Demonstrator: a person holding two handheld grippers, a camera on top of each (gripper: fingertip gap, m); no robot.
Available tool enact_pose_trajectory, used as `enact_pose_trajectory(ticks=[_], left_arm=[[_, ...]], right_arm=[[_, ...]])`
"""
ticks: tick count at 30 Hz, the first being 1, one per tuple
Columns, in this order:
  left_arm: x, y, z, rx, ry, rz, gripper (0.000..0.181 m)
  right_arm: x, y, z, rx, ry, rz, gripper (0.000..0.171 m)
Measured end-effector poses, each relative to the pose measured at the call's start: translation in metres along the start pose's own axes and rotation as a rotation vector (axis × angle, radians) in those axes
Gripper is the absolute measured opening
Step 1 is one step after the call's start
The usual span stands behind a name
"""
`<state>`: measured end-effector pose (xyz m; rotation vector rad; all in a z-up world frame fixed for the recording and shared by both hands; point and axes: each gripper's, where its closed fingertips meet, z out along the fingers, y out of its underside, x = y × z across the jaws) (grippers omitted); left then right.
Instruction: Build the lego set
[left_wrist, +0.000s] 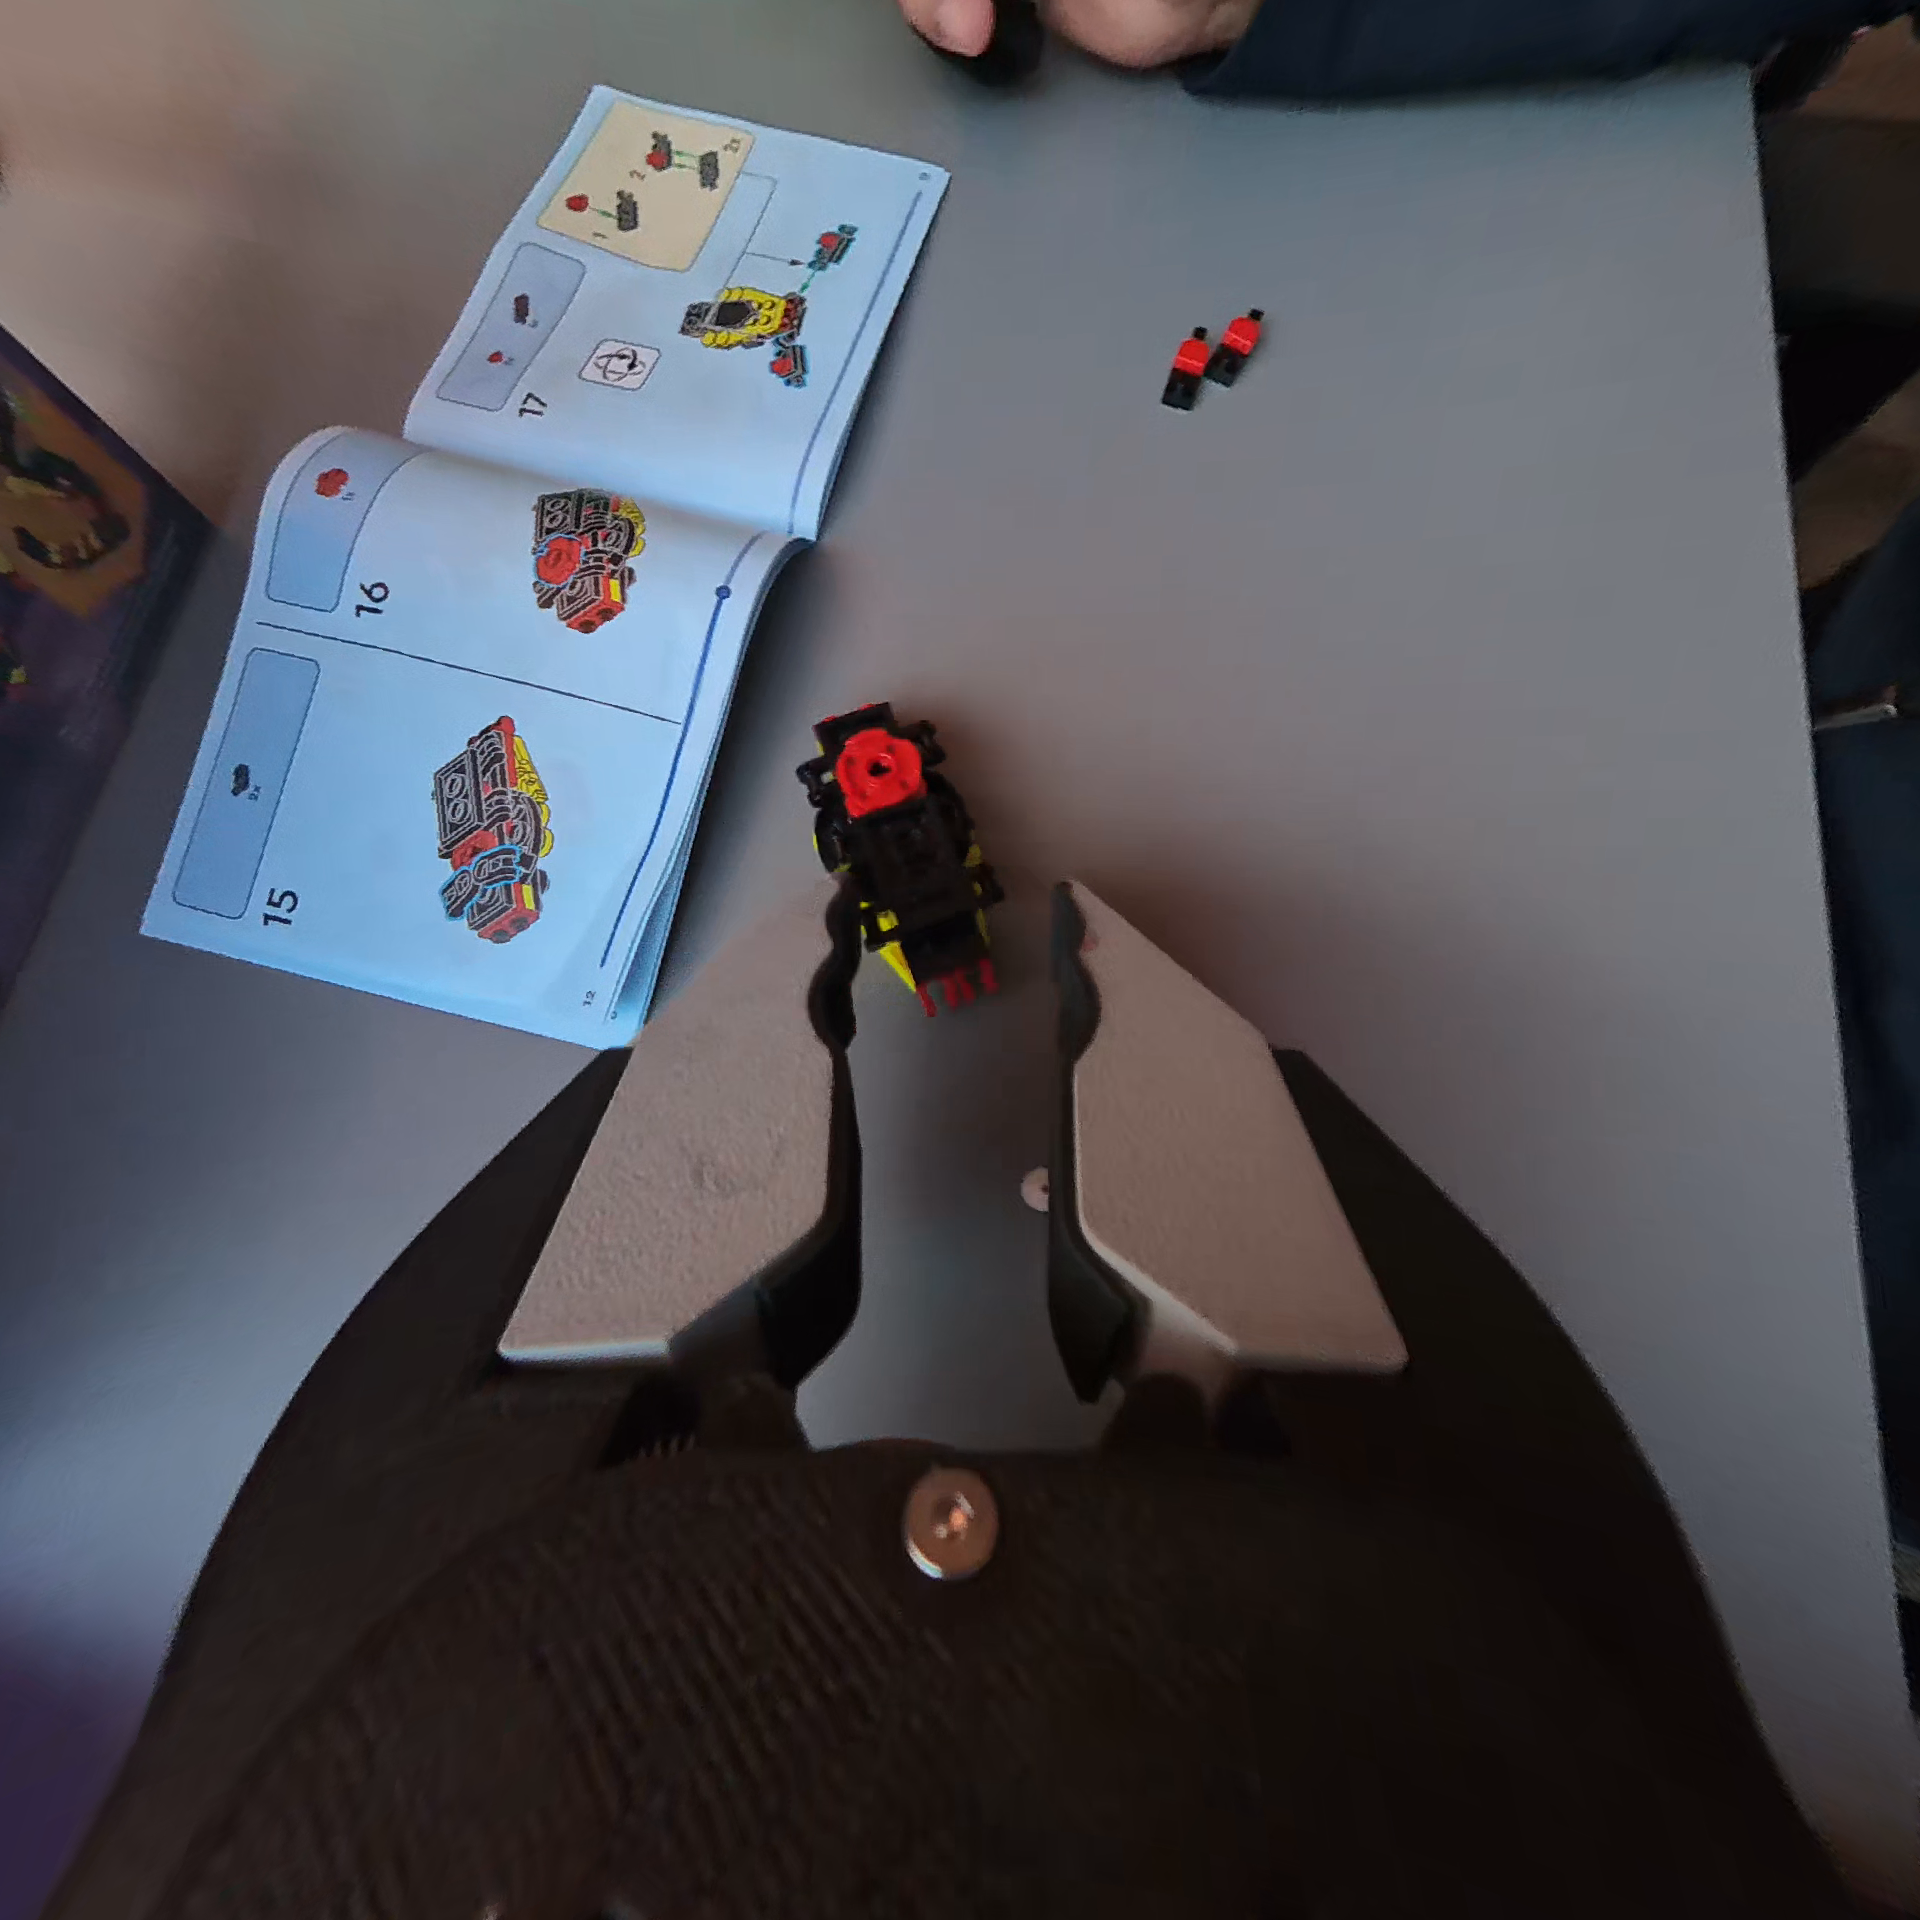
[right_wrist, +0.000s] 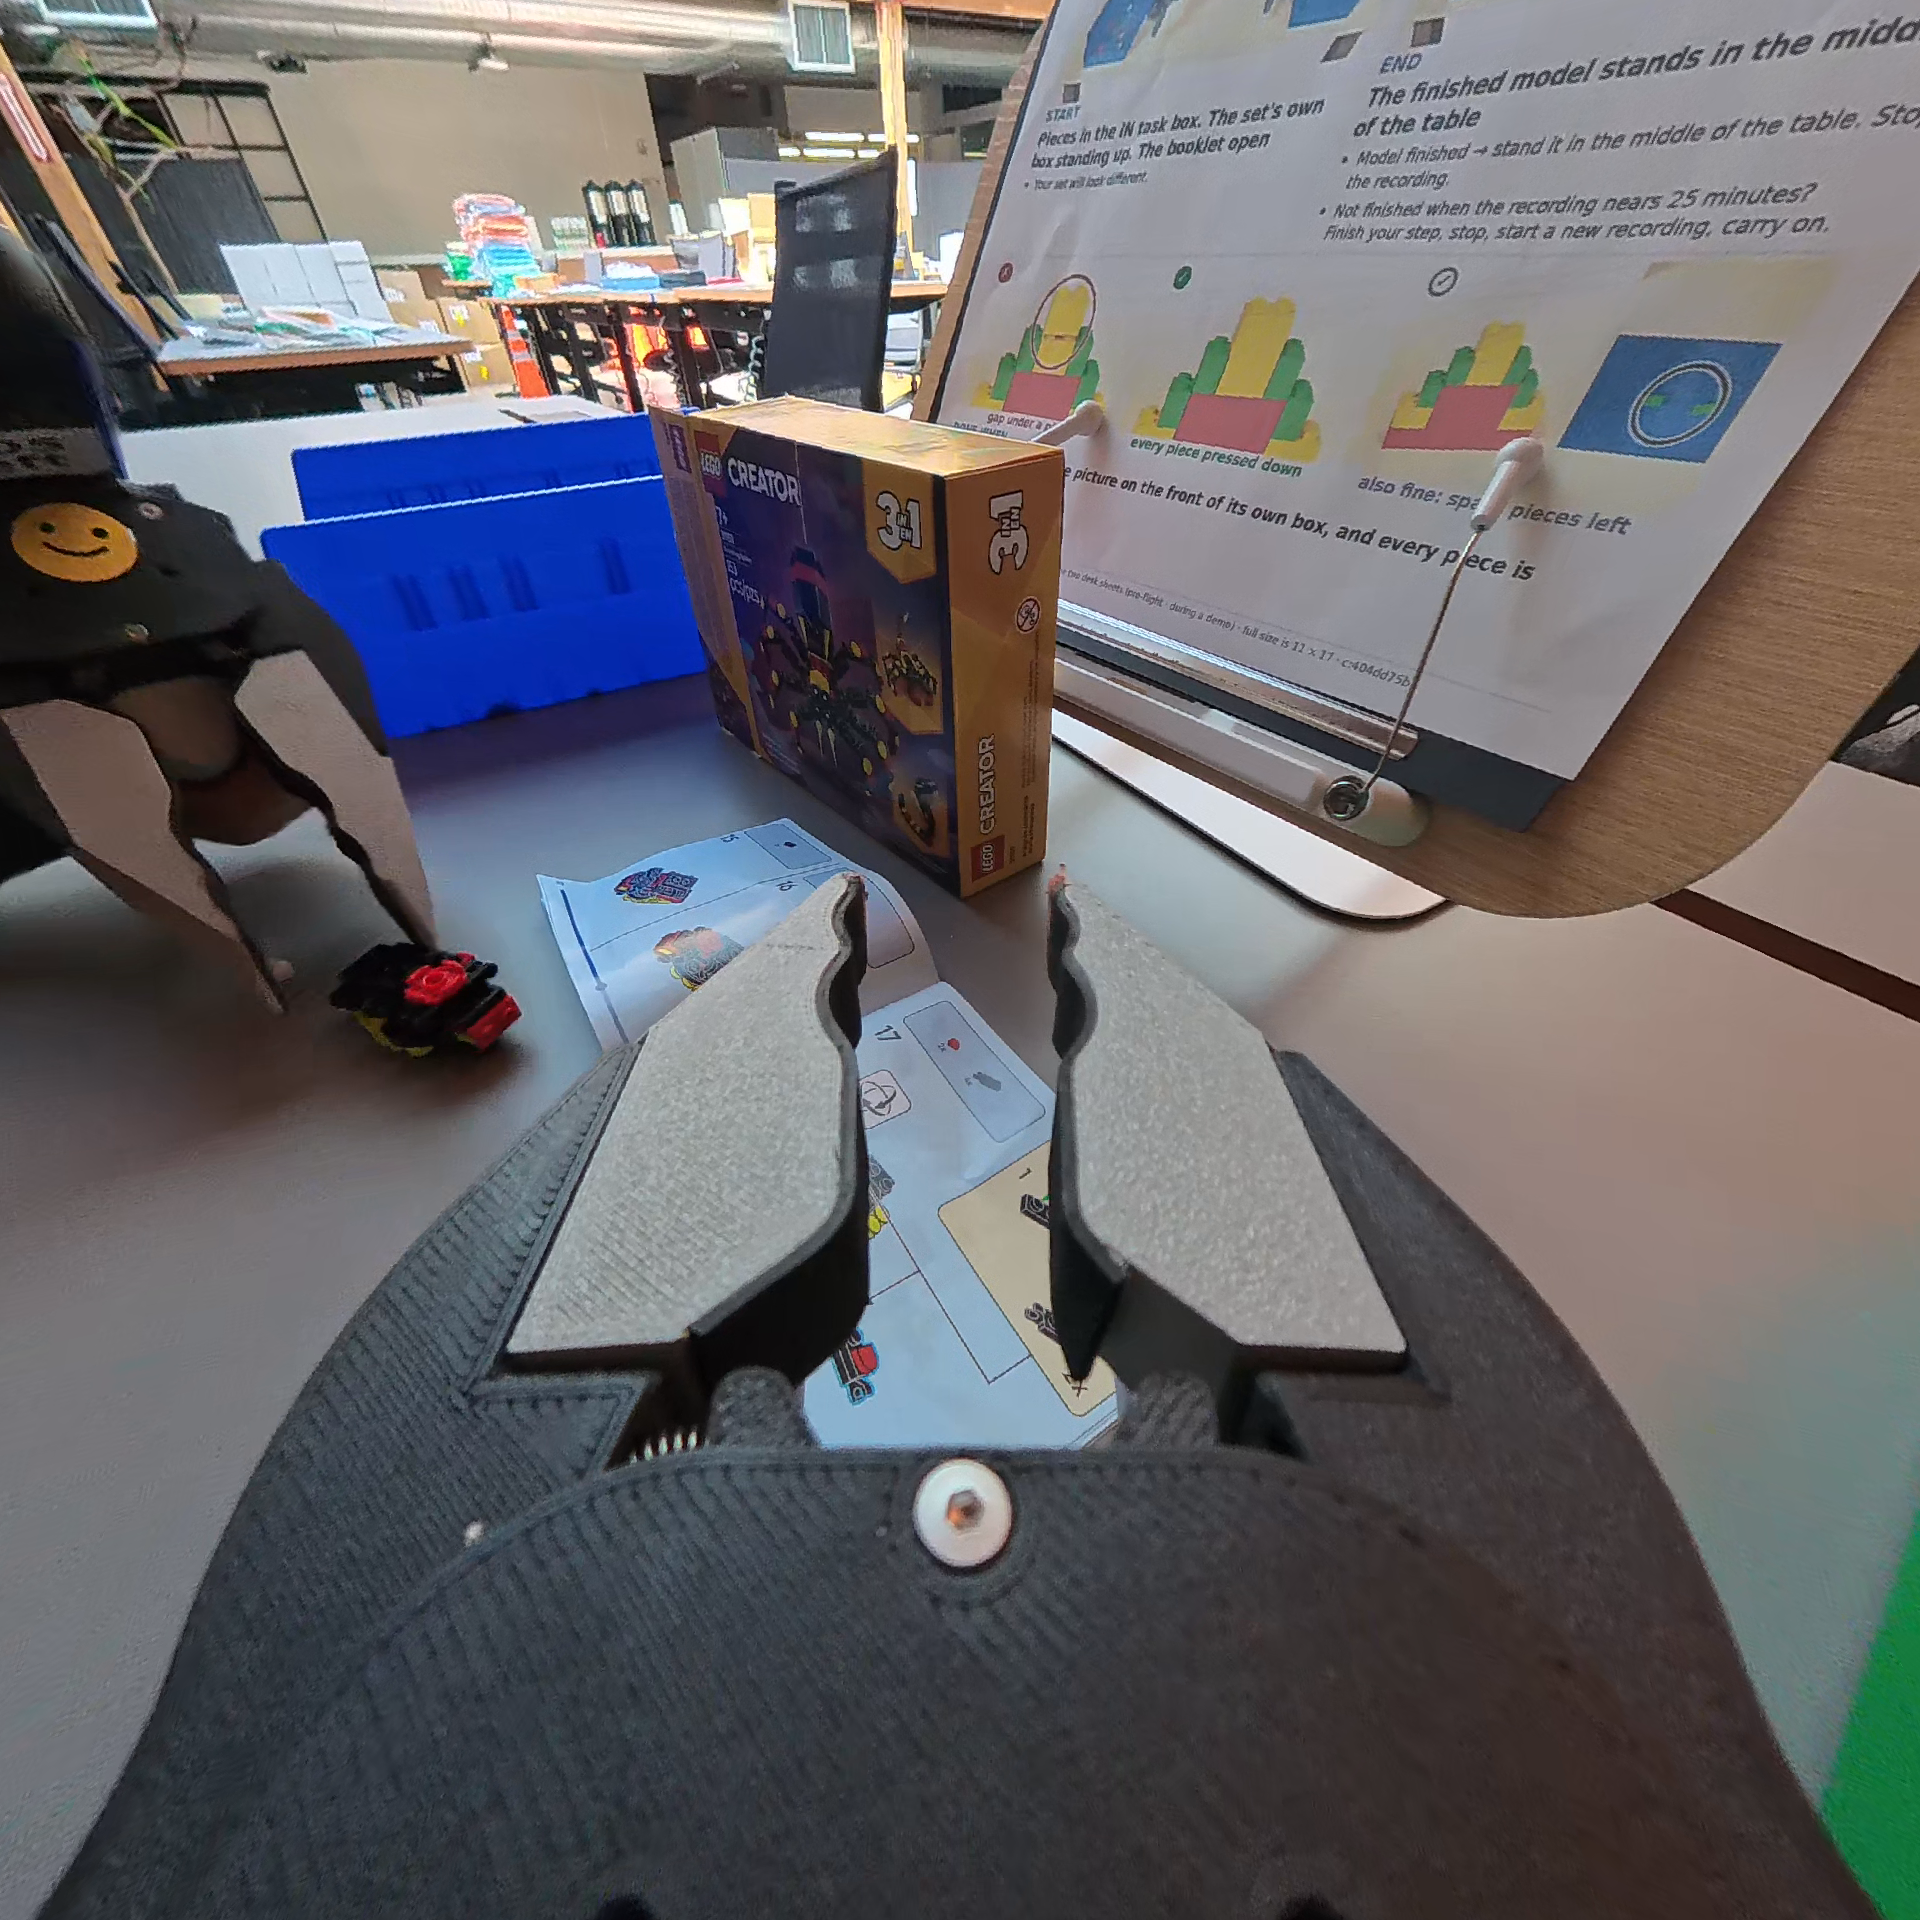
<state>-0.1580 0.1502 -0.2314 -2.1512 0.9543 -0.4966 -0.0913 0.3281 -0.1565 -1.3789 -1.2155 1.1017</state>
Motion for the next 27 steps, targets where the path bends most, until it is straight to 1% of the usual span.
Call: enact_pose_trajectory(ticks=[5, 8, 10, 14, 17, 22, 25, 27], left_arm=[[0.028, -0.001, -0.001, 0.029, 0.144, 0.057, 0.03], [0.036, -0.005, -0.001, 0.05, 0.177, 0.084, 0.031], [0.034, -0.009, -0.002, 0.074, 0.167, 0.081, 0.031], [0.024, -0.014, -0.003, 0.101, 0.114, 0.082, 0.031], [0.016, -0.029, -0.009, 0.185, 0.049, 0.1, 0.029], [-0.017, -0.056, -0.023, 0.374, -0.16, 0.08, 0.026], [-0.036, -0.061, -0.029, 0.432, -0.285, 0.055, 0.02], [-0.042, -0.062, -0.031, 0.457, -0.324, 0.034, 0.017]], right_arm=[[-0.001, 0.001, 0.001, -0.003, -0.004, 0.001, 0.031], [-0.001, 0.0, 0.001, -0.002, -0.002, -0.002, 0.031], [-0.001, 0.0, 0.0, -0.001, -0.001, -0.001, 0.031], [0.0, 0.0, 0.0, 0.0, 0.0, -0.001, 0.031], [0.0, -0.001, 0.0, 0.003, 0.0, 0.0, 0.031], [0.0, -0.001, 0.0, 0.005, -0.002, 0.007, 0.031], [0.001, -0.002, -0.001, 0.008, 0.003, 0.006, 0.031], [0.002, -0.002, -0.002, 0.013, 0.007, 0.007, 0.03]])
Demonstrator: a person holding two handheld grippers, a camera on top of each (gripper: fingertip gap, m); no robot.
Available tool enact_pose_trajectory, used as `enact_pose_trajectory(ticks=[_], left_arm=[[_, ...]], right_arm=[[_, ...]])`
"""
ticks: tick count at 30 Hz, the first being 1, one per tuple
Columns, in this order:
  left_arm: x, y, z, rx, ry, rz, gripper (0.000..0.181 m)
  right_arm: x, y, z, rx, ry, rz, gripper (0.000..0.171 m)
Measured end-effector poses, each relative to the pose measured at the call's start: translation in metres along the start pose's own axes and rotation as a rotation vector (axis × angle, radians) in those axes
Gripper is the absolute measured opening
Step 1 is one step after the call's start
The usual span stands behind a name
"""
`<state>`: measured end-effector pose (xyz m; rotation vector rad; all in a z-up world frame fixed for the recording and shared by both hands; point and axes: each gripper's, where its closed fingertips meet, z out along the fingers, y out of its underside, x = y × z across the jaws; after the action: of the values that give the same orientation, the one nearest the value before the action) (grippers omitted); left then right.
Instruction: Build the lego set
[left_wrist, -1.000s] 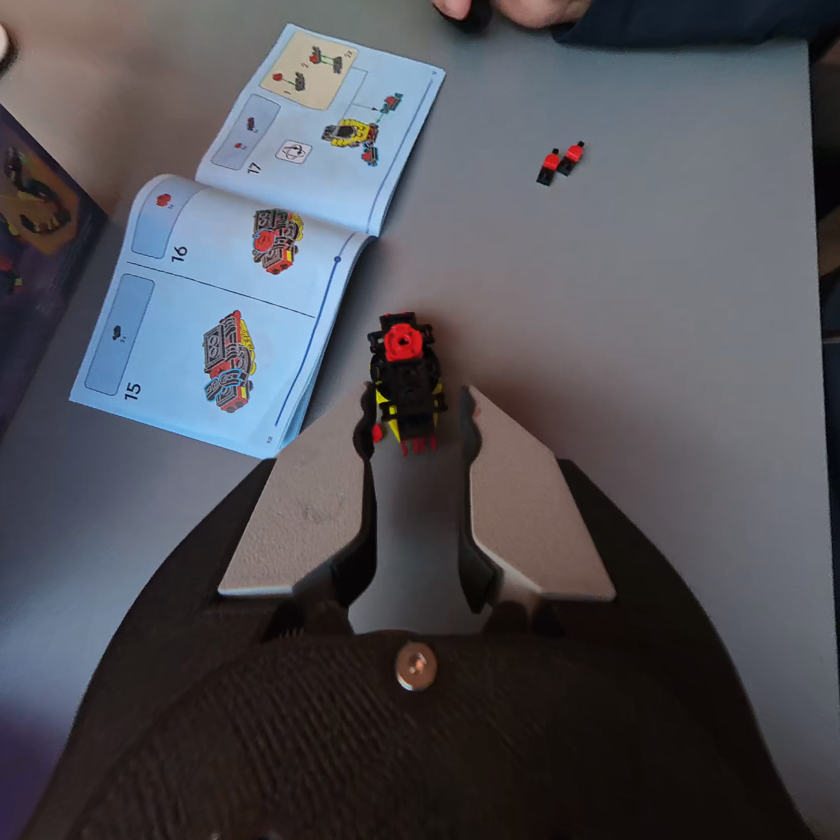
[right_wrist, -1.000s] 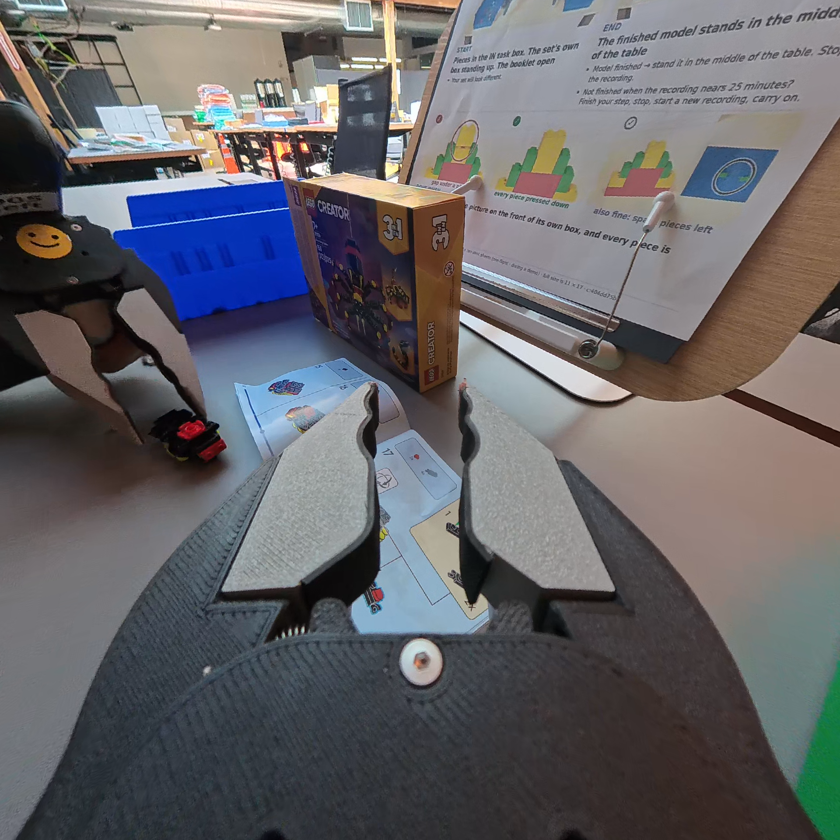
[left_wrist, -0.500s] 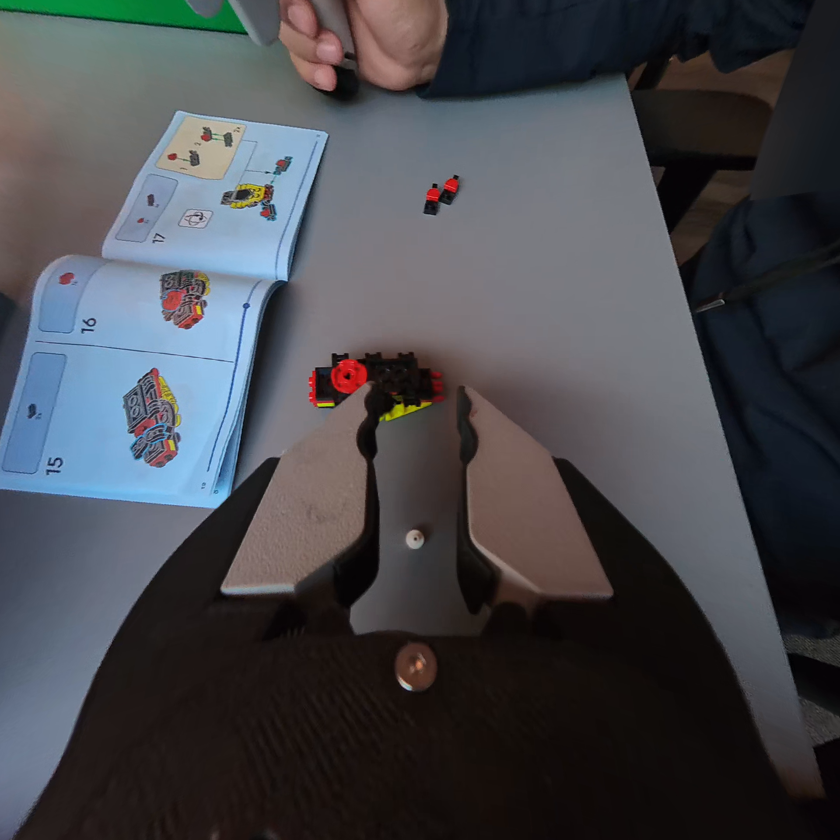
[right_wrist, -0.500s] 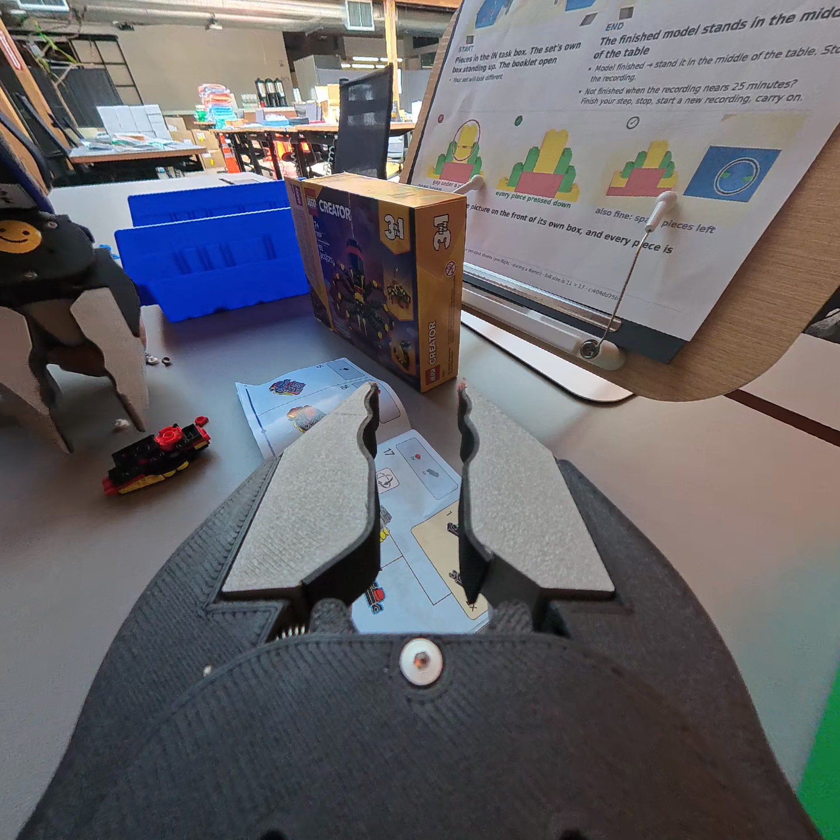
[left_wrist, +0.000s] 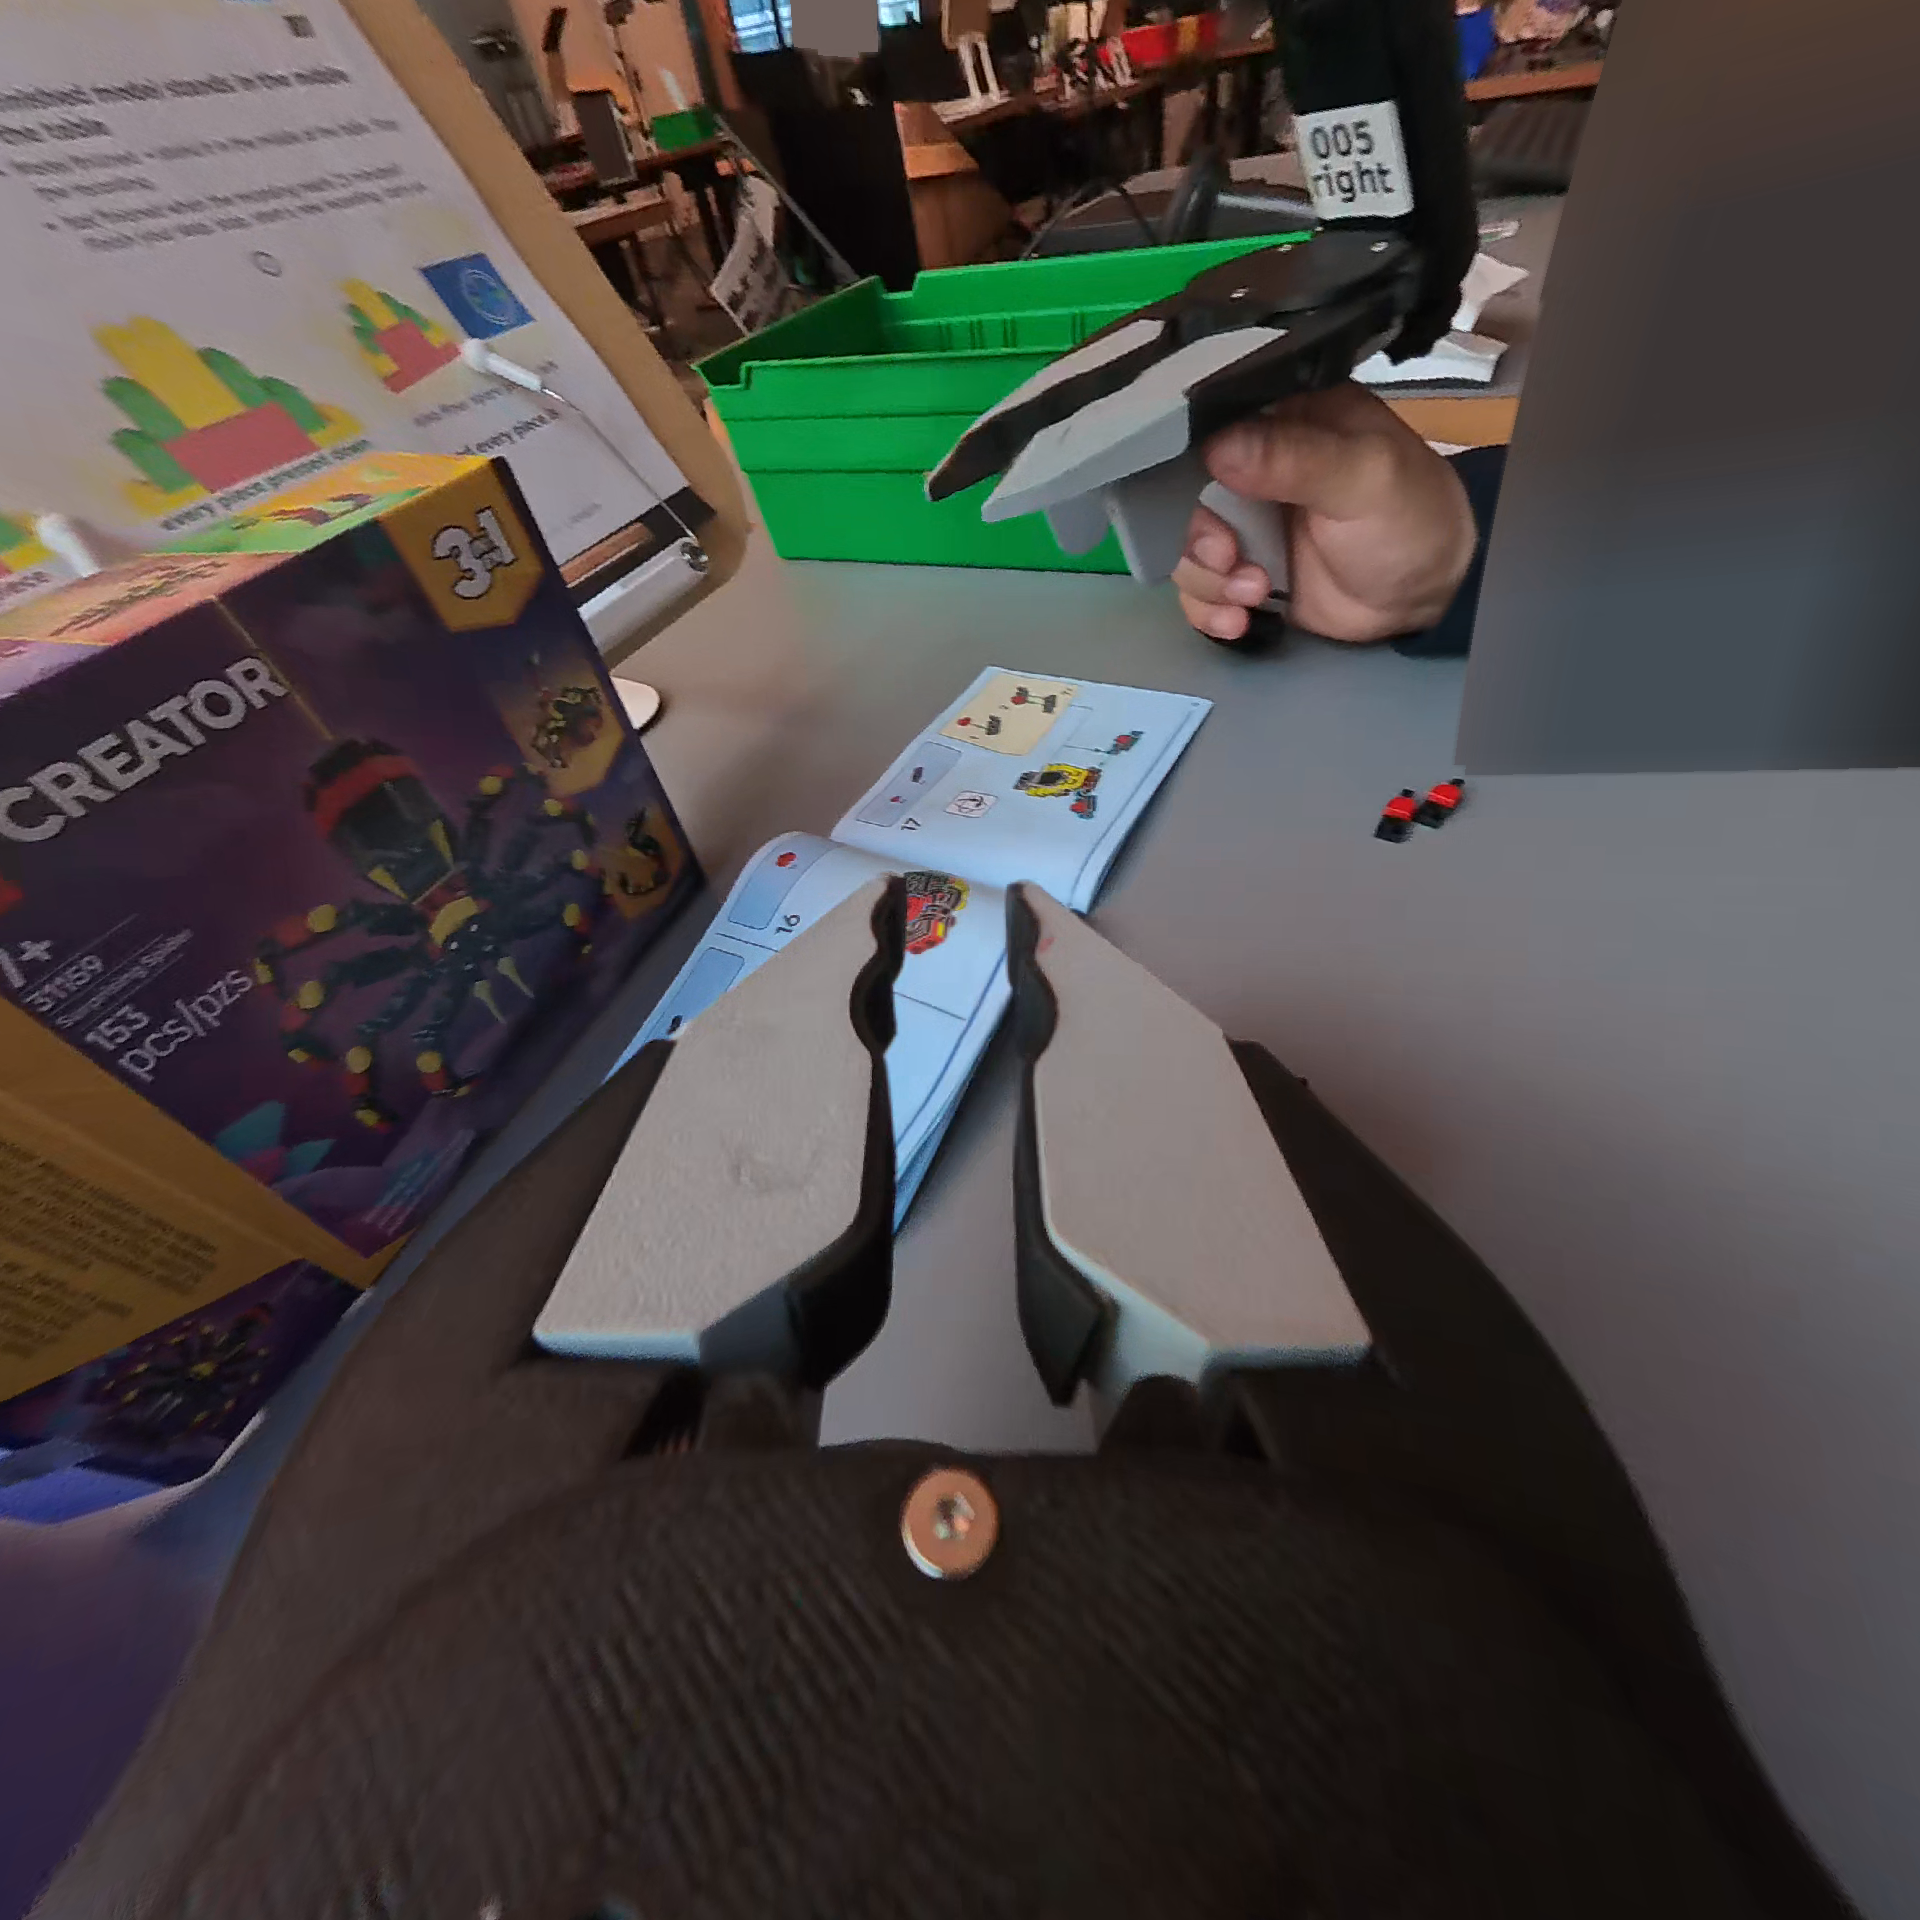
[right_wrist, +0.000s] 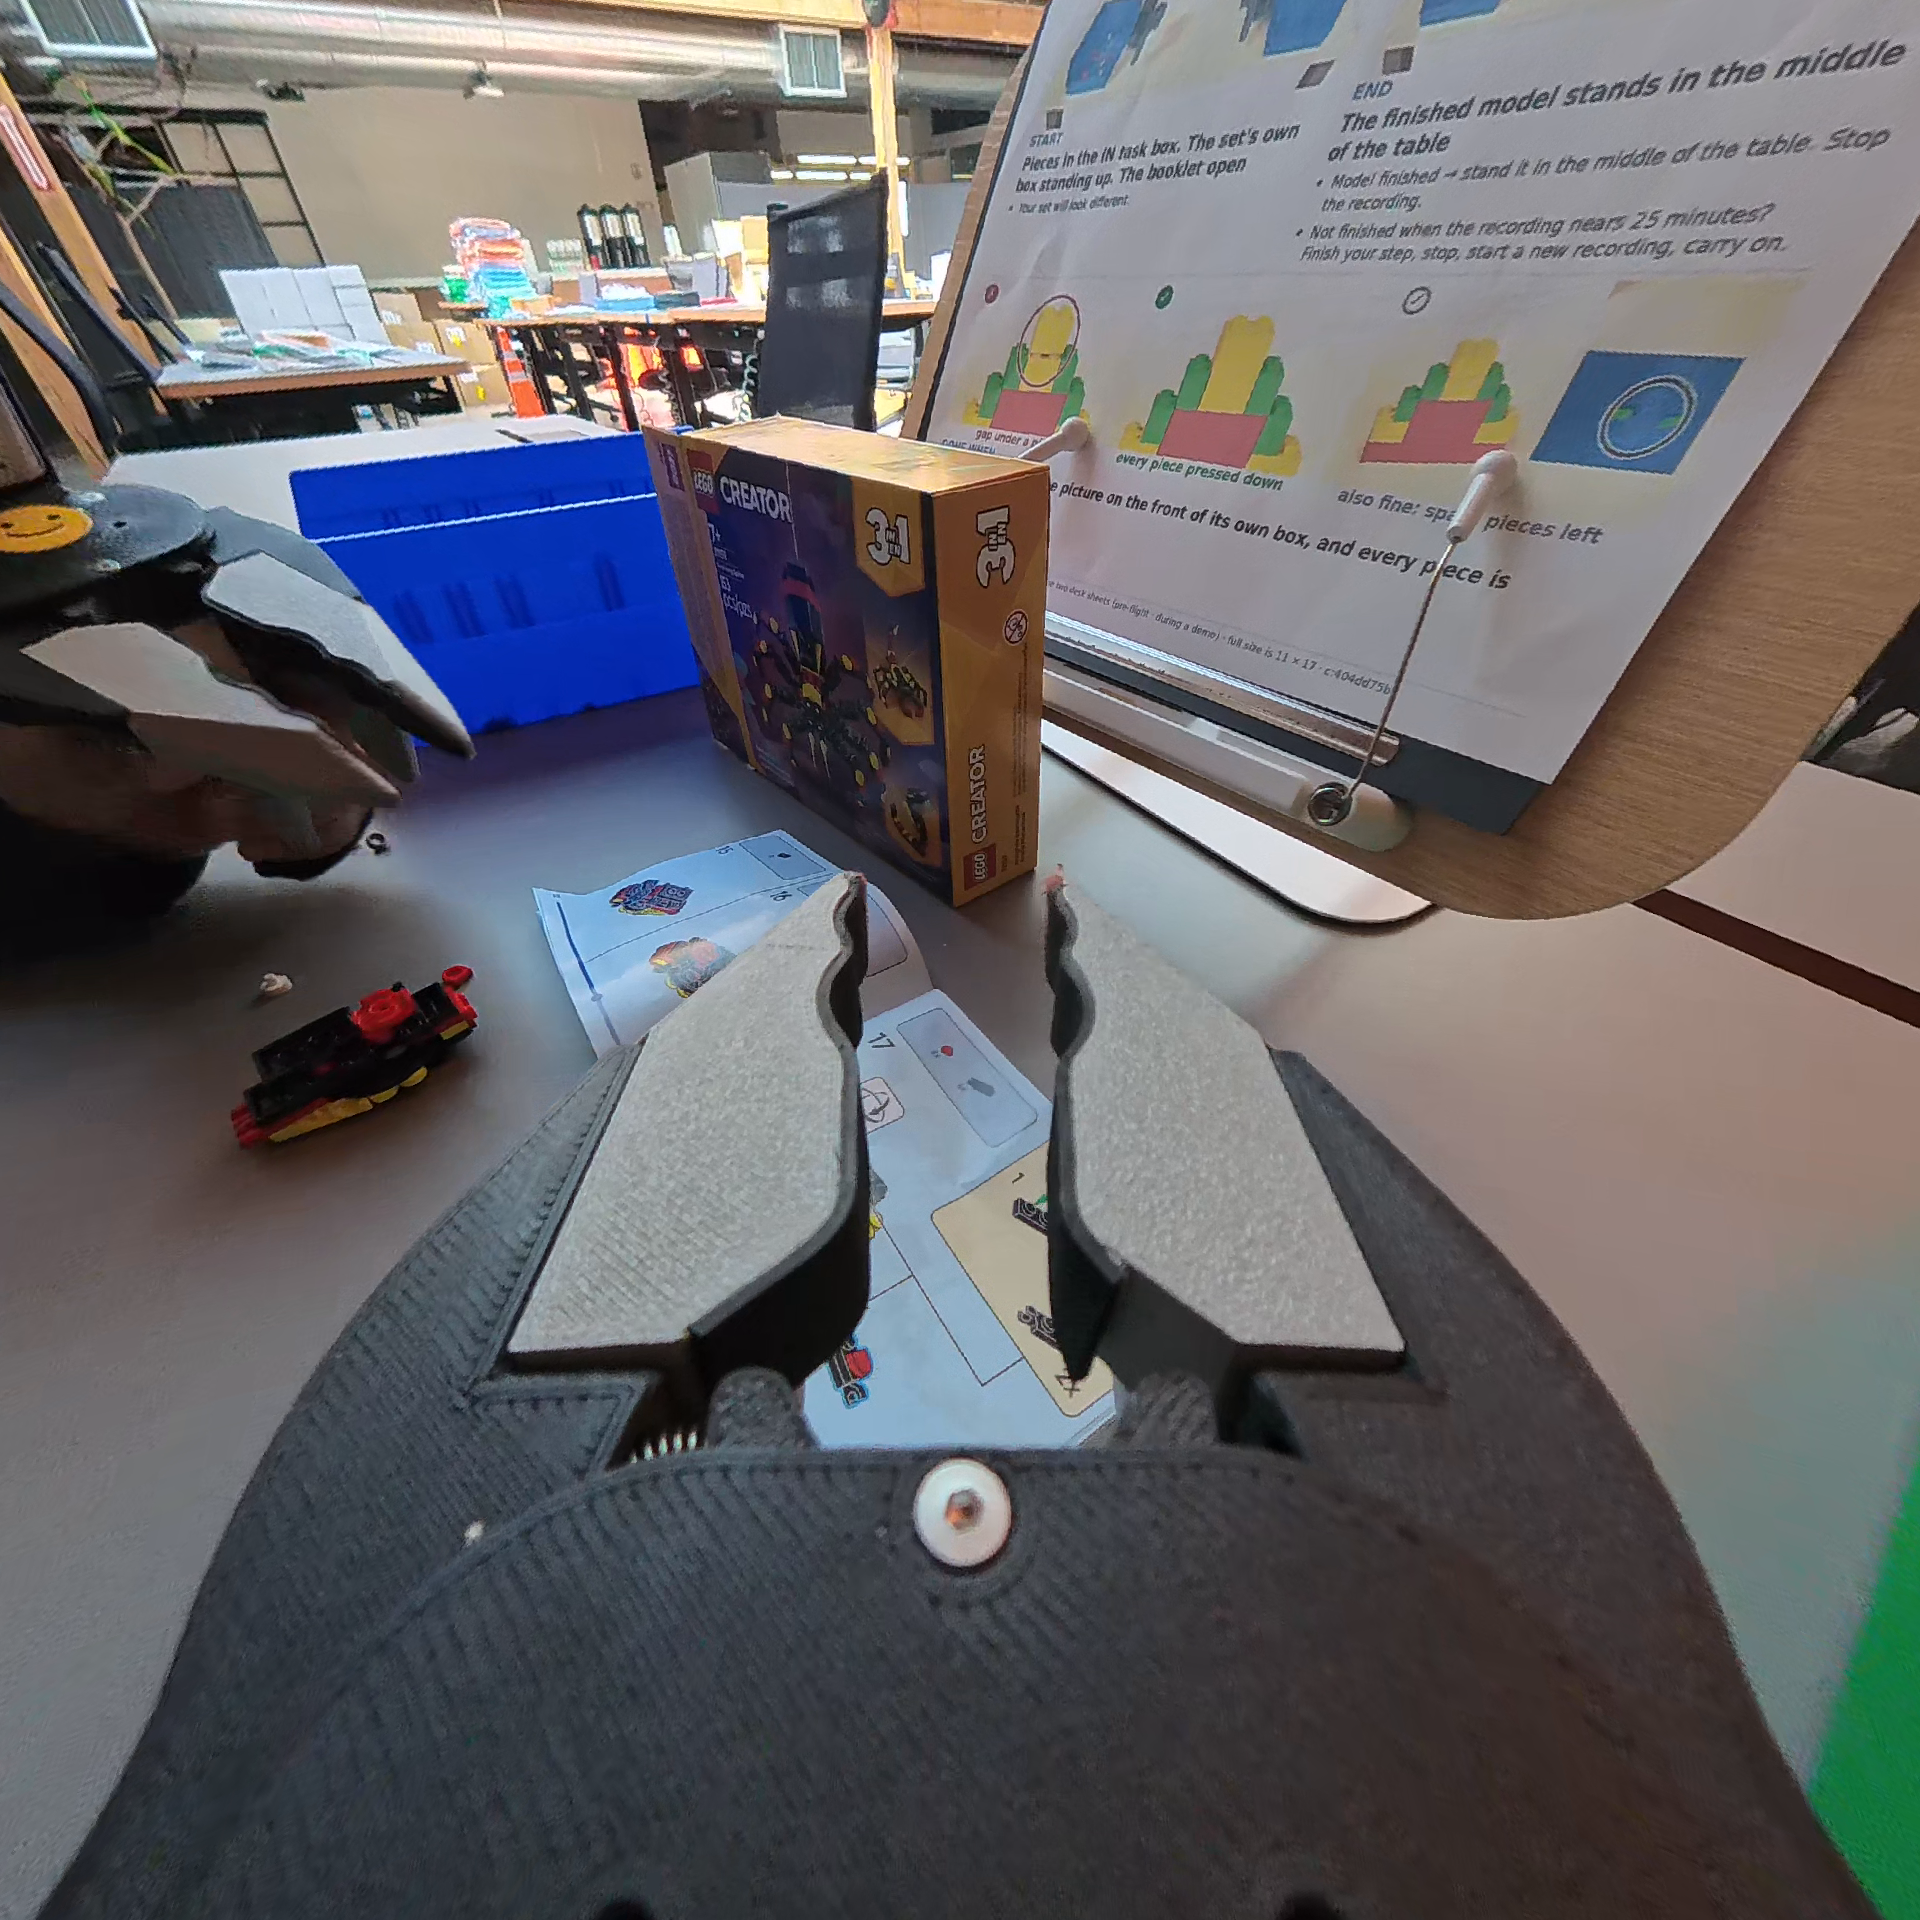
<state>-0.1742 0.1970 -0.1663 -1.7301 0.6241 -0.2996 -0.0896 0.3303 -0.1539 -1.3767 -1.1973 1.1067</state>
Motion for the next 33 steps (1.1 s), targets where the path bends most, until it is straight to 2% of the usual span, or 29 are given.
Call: enact_pose_trajectory(ticks=[9, 33], left_arm=[[-0.019, 0.0, -0.003, 0.017, -0.116, -0.023, 0.01], [-0.025, 0.001, -0.005, 0.02, -0.158, -0.014, 0.007]], right_arm=[[0.003, 0.0, -0.001, 0.005, 0.004, 0.016, 0.03], [0.002, -0.001, 0.0, 0.006, 0.001, 0.013, 0.03]])
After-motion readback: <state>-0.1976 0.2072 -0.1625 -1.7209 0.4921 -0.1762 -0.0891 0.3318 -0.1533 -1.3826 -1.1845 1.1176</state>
